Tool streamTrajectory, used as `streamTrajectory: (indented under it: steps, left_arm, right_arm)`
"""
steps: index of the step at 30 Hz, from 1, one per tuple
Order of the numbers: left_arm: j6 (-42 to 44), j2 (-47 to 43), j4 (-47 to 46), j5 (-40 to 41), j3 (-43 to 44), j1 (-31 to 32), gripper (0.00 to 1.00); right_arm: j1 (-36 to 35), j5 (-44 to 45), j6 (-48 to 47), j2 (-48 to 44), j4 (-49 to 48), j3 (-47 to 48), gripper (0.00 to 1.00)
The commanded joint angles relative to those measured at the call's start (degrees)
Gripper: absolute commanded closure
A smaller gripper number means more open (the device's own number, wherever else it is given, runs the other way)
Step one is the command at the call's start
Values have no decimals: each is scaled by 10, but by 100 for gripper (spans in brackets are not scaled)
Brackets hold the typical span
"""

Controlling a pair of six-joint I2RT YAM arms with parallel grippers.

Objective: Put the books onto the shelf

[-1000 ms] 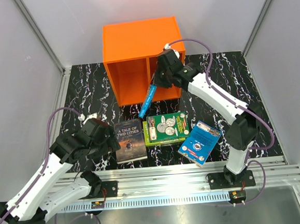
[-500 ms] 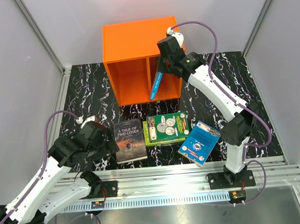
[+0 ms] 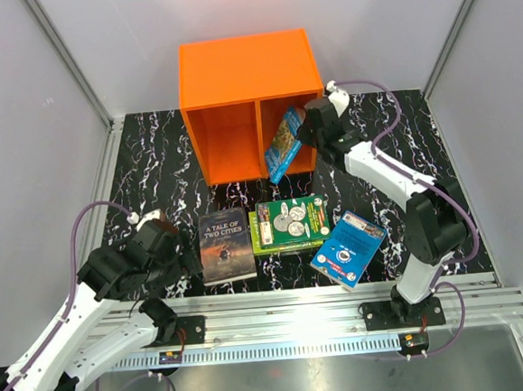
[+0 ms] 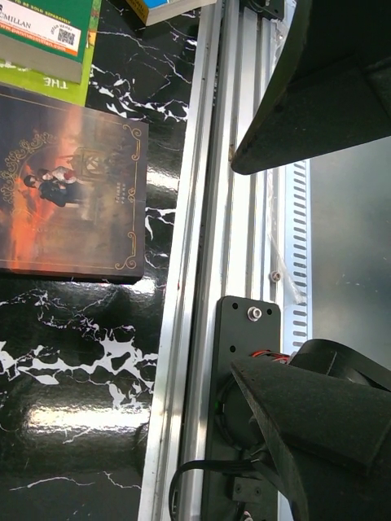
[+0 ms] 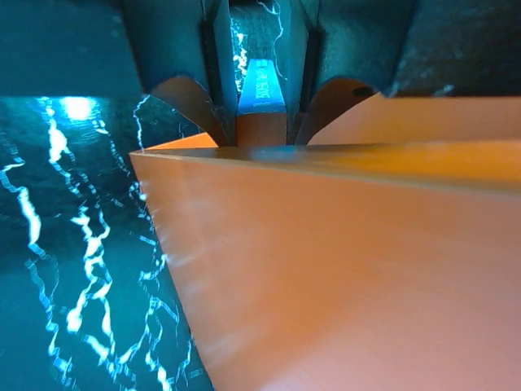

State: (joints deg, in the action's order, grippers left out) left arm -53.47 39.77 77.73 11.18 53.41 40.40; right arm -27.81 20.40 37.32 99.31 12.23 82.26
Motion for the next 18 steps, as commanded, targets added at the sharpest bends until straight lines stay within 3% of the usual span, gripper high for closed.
streamTrajectory:
  steps: [1, 10, 18]
  left_arm:
    - [-7, -3, 0, 11, -7, 2, 1]
    - [-1, 5, -11, 10, -16, 2, 1]
    - [12, -7, -17, 5, -44, 1, 1]
  right_arm:
    - [-7, -24, 48, -13, -138, -46, 100]
    - [-8, 23, 88, -24, -174, -125, 100]
    - [-9, 104, 51, -63, -159, -116, 100]
